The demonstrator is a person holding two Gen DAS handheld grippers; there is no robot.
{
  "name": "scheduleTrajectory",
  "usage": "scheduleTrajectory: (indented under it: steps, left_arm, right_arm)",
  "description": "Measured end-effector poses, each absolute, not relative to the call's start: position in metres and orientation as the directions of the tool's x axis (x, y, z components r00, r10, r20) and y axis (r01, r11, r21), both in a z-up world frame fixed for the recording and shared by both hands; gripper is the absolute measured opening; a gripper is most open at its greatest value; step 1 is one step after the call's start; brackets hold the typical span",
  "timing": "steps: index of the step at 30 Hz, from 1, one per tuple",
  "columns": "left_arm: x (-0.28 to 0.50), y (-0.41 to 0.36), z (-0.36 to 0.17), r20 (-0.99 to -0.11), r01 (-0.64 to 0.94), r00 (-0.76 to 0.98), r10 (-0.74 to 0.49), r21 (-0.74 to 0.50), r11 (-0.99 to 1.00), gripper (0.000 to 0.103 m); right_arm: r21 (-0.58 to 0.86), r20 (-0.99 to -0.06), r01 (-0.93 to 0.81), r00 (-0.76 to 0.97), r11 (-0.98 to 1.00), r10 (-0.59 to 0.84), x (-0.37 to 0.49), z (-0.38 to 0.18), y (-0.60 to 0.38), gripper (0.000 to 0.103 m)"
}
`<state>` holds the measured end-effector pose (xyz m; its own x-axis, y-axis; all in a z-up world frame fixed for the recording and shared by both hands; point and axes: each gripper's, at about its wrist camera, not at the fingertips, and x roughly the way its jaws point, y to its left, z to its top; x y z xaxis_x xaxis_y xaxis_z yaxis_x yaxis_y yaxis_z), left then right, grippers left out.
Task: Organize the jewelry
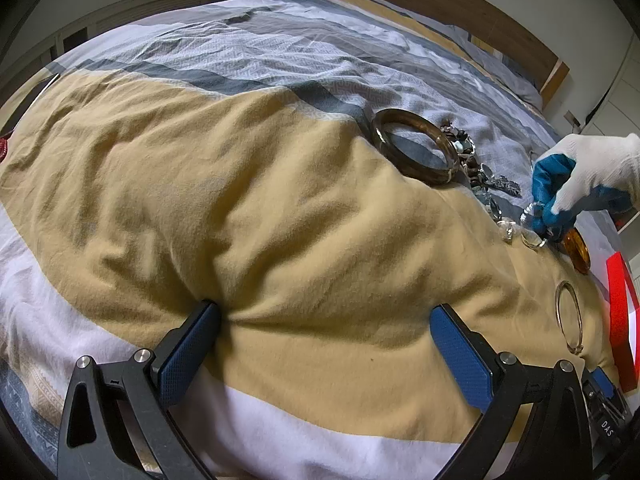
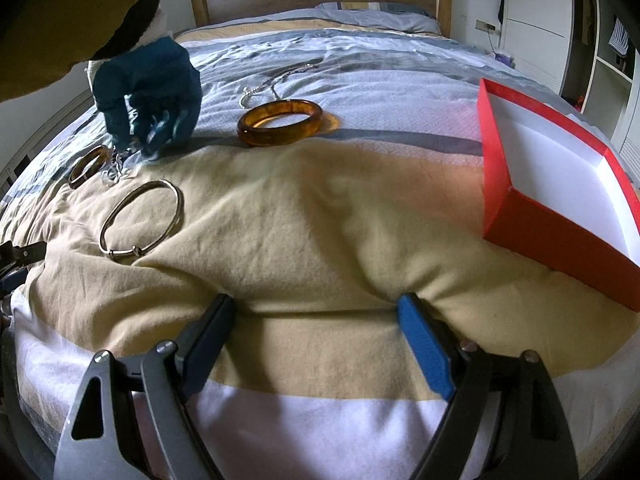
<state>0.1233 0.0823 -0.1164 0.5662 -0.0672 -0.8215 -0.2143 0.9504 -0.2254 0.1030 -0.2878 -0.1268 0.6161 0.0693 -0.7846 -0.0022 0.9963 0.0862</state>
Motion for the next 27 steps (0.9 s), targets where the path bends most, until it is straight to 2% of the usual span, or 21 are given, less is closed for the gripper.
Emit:
scheduleTrajectory:
  steps: [27]
  left_arm:
    - [0.1261,0.0825,-0.1159,-0.820,-0.217,0.568,-0.069,-0.230,0.949,0.102]
  right_arm:
    - [0.086,-0.784,-0.003,0.617,0.996,0.069,0.1026,-0.1272,-0.2880,0.083]
